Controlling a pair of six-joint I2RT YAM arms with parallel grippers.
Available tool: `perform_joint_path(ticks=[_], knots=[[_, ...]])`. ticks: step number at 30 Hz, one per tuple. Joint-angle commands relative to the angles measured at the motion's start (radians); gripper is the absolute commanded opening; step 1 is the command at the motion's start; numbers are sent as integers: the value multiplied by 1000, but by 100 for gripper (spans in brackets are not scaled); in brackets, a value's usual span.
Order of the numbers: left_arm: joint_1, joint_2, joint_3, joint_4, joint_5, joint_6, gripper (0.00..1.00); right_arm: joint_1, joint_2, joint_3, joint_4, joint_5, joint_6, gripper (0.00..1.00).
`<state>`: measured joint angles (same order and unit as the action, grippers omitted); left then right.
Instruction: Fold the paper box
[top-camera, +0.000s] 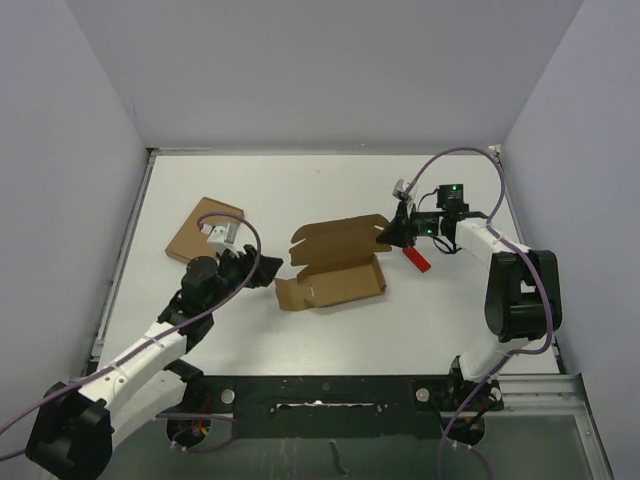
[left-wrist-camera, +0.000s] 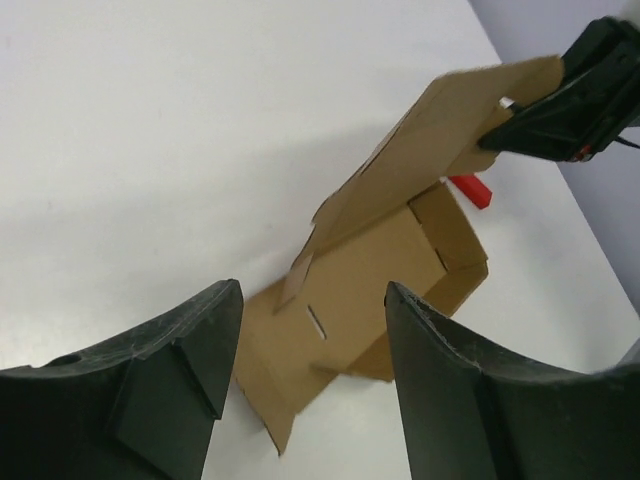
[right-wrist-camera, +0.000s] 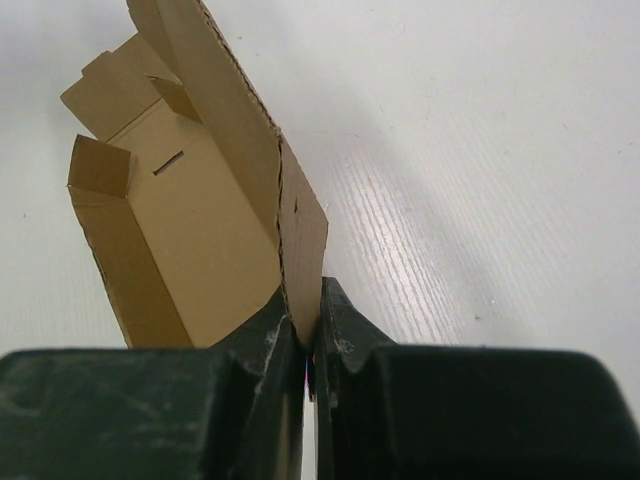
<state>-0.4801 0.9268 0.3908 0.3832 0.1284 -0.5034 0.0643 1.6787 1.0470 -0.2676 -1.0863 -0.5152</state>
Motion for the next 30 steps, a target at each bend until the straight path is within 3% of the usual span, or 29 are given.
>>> perform_joint_path(ticks=[1,7,13,16,22,30], knots=[[3,-58,-89,-182,-51,-229,58,-3,-45,-4,46,-53,4,0],[3,11,-51,-212,-43,-265,59,-3,-48,-8,46,-51,6,0],[-16,103,-25,-74,26,-256,22,-3,-45,-9,51,-52,12,0],[-33,188,-4,-5,29,-254,13,-4,-43,-10,52,-51,14,0],[-77,350,40,99,-101,-185,6,-3,-45,-11,55,-55,21,0],[-97,514,40,303,-86,-190,3,-2,-48,-15,65,-63,35,0]])
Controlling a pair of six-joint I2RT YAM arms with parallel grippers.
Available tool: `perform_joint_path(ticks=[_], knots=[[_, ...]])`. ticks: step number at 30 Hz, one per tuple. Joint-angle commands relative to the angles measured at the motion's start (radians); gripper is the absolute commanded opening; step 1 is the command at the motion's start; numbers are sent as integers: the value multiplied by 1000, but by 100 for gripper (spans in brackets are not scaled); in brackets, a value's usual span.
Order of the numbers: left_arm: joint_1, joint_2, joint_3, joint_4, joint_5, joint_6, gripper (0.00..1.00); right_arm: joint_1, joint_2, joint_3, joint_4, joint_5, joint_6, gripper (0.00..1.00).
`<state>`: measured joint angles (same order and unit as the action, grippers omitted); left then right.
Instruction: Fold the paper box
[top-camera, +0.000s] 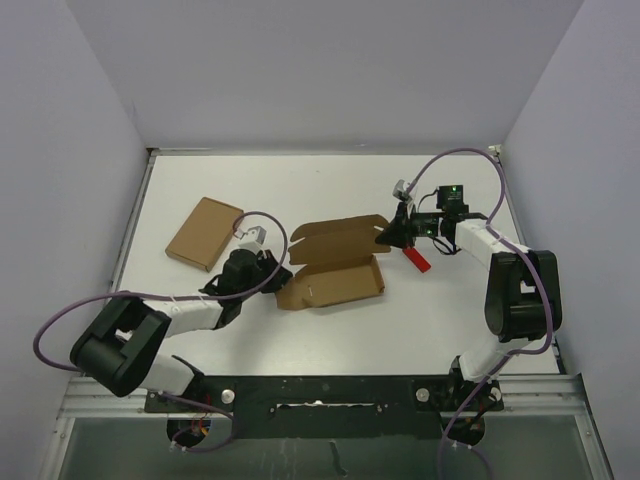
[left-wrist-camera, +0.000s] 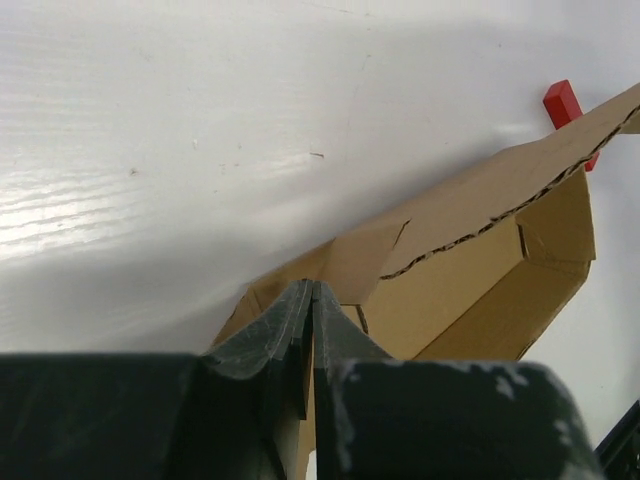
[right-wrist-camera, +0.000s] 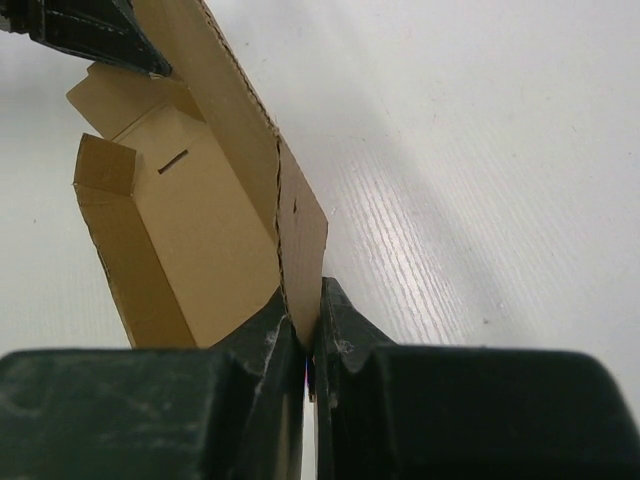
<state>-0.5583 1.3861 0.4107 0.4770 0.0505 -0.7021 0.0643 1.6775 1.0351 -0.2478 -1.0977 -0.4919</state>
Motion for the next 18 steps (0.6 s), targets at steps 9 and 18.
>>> perform_joint_path(ticks=[9,18], knots=[[-81,181,-18,468,-33,1,3,0,-48,-13,72,-61,46,0],[-141,203,-50,521,-143,-13,4,0,-48,-27,99,-51,79,0]])
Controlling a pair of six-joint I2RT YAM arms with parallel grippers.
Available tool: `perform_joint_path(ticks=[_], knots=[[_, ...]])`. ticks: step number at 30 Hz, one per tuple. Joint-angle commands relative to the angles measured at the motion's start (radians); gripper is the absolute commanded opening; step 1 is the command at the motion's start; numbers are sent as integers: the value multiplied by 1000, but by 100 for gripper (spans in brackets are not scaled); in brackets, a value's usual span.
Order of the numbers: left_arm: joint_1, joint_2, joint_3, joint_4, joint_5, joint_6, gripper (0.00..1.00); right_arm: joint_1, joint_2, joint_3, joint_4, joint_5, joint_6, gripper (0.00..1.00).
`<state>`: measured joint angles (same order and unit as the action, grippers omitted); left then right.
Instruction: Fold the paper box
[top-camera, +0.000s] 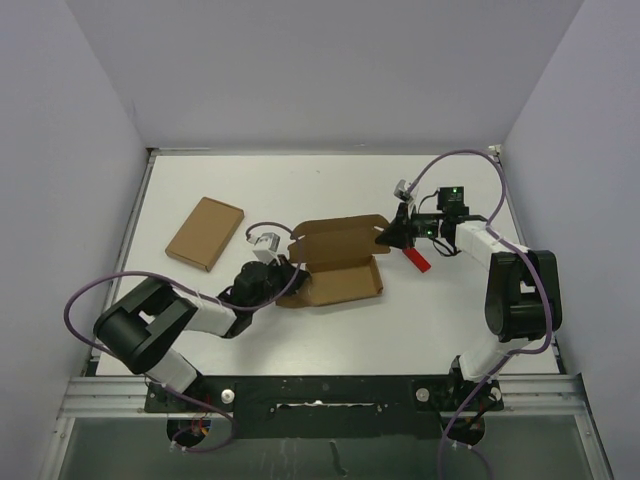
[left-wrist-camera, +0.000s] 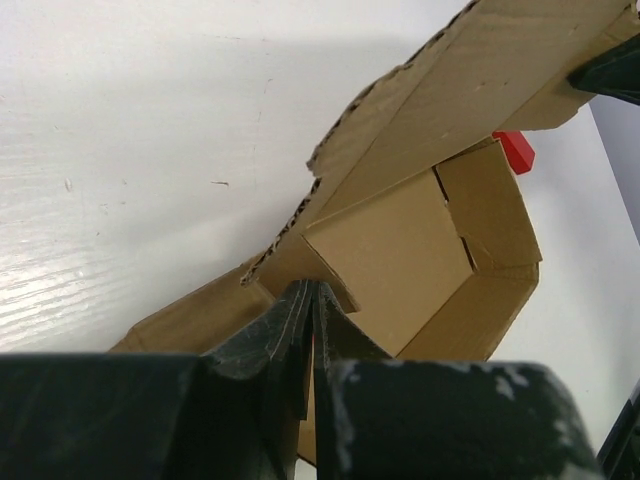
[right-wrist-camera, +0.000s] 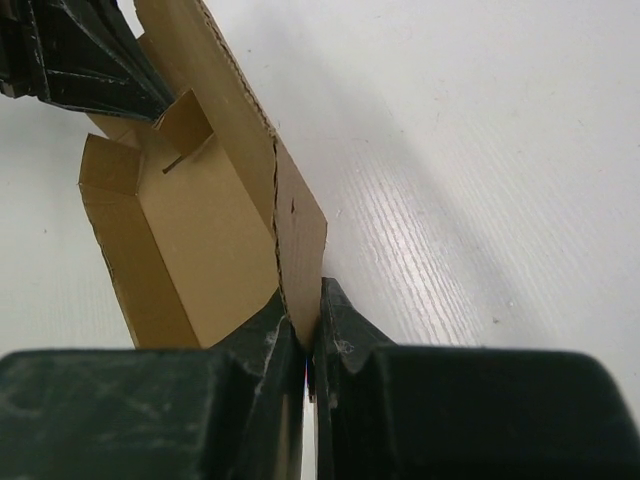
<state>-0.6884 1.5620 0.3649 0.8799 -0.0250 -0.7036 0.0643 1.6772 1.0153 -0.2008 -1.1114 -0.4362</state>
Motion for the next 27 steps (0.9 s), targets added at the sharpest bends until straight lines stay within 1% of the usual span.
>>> perform_joint_path(ticks=[1,8,14,17,27], knots=[[-11,36,-2,125,-75,-11,4,0,-46,-7,52,-39,23,0],[-22,116,41,187,-127,-16,5,6,-45,-9,54,-42,26,0],[-48,223,48,368,-182,9,5,20,-36,-9,52,-44,25,0],[-51,265,57,431,-195,20,5,28,-31,-9,48,-44,21,0],[-51,326,111,443,-231,34,5,33,-24,-3,36,-45,13,0]])
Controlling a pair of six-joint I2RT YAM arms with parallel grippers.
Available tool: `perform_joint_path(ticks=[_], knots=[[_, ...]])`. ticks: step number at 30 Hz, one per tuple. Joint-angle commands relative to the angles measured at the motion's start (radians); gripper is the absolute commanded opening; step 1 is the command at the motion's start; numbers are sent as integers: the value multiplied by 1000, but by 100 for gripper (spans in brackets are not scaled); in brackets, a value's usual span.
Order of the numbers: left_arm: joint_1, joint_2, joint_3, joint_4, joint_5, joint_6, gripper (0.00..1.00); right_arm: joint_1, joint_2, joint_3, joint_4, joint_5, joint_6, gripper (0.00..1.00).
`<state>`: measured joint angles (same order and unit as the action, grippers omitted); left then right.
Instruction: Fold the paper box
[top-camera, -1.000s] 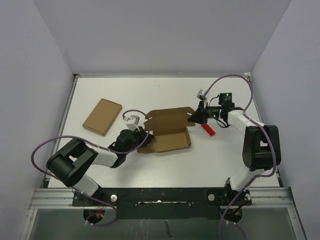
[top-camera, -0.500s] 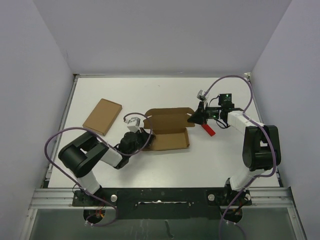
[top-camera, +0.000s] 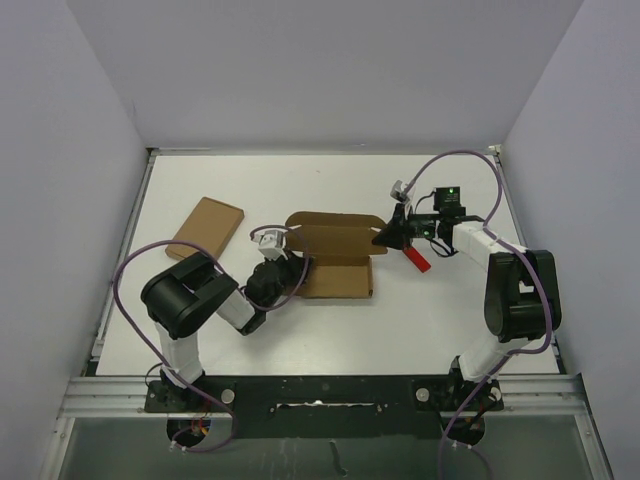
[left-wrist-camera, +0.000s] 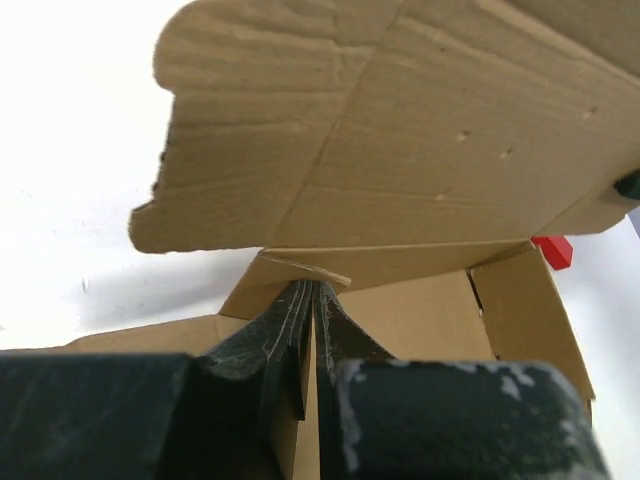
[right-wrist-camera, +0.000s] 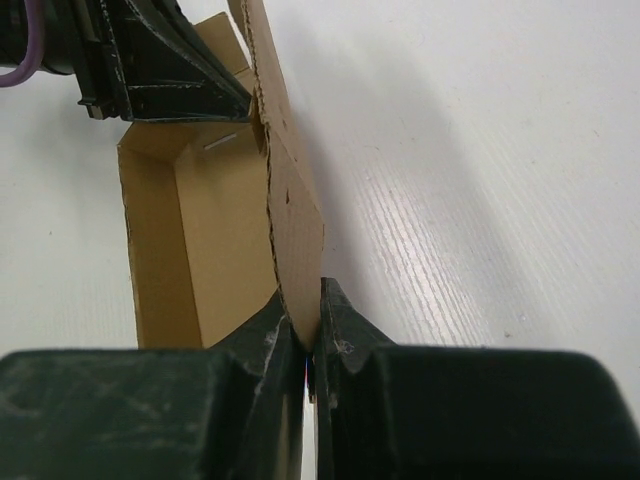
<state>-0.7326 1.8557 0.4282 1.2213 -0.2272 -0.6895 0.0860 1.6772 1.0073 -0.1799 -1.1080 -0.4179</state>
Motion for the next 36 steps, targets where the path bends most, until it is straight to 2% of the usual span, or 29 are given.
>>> perform_joint_path(ticks=[1,12,22,27,32,36], knots=[[-8,37,52,101,-29,20,6,12,-24,5,14,-49,-5,0],[-7,-4,14,100,8,45,8,-2,-23,10,5,-41,-7,0],[-7,-203,-90,-9,30,55,14,-11,-25,10,9,-21,-2,0],[-8,-378,-112,-255,54,47,19,-14,-25,10,10,-16,1,0],[-9,-607,-119,-581,81,46,27,-14,-24,10,11,-15,3,0],[-7,-785,-109,-819,182,55,32,-15,-22,10,11,-13,4,0]])
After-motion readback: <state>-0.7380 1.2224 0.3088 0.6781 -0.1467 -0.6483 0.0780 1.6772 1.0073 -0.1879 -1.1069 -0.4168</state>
